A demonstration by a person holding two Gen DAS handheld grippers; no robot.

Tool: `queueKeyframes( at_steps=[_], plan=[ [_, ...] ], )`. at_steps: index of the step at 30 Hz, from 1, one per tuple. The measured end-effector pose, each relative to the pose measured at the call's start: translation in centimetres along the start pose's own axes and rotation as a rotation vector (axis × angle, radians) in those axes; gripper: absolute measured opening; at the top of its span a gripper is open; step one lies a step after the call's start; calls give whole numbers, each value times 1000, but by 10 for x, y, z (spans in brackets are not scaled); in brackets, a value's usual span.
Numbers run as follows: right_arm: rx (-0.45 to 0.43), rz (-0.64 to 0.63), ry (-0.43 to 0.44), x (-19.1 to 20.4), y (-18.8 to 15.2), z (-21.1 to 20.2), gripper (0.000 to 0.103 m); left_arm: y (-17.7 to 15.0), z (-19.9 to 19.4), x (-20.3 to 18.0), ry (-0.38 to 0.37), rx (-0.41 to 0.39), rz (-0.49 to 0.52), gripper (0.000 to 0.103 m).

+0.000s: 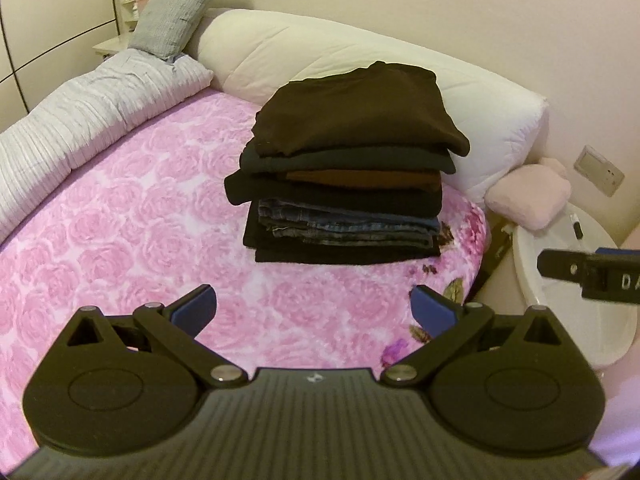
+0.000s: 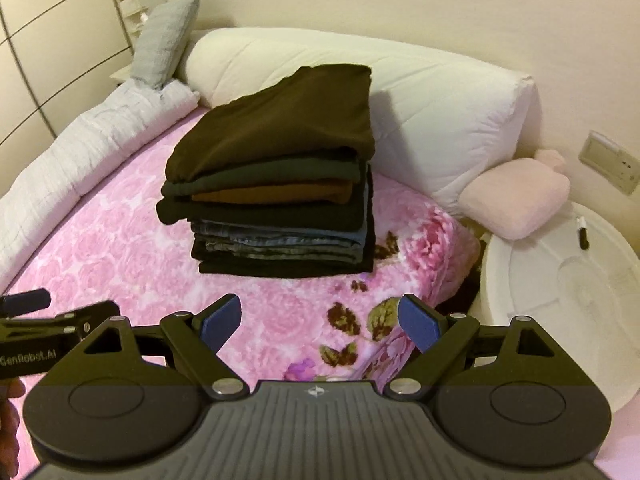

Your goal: Fold clothes

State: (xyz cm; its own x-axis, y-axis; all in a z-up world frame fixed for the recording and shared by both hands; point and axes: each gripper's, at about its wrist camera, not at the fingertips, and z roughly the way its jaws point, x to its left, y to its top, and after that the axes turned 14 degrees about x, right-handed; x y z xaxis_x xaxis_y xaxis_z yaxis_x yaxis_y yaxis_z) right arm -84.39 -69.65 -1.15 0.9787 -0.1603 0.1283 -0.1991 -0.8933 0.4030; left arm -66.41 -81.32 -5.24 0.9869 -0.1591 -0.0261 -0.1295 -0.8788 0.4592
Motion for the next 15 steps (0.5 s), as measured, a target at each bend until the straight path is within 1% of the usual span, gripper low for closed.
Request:
queueKeyframes(
  at_steps=[3, 4, 6, 8, 13, 15],
  plan=[
    [-21, 35, -20, 14, -10, -7, 88, -9, -7, 14, 5, -10, 4, 102],
    [-27, 41, -26, 19, -14, -9, 88, -13, -9, 17, 19, -16, 8, 102],
    [-39, 36, -31, 30, -20, -14, 88, -18, -14, 20, 47, -28, 21, 102],
    [-43, 25, -41, 40, -25, -18, 88, -23, -22, 23, 56, -50, 32, 102],
    [-70, 11, -62, 56, -36, -33, 88, -31, -44, 29, 47, -137, 12, 102],
    [-75, 7, -69, 60, -38, -37, 88, -33, -49, 31, 38, -154, -5, 102]
  ],
)
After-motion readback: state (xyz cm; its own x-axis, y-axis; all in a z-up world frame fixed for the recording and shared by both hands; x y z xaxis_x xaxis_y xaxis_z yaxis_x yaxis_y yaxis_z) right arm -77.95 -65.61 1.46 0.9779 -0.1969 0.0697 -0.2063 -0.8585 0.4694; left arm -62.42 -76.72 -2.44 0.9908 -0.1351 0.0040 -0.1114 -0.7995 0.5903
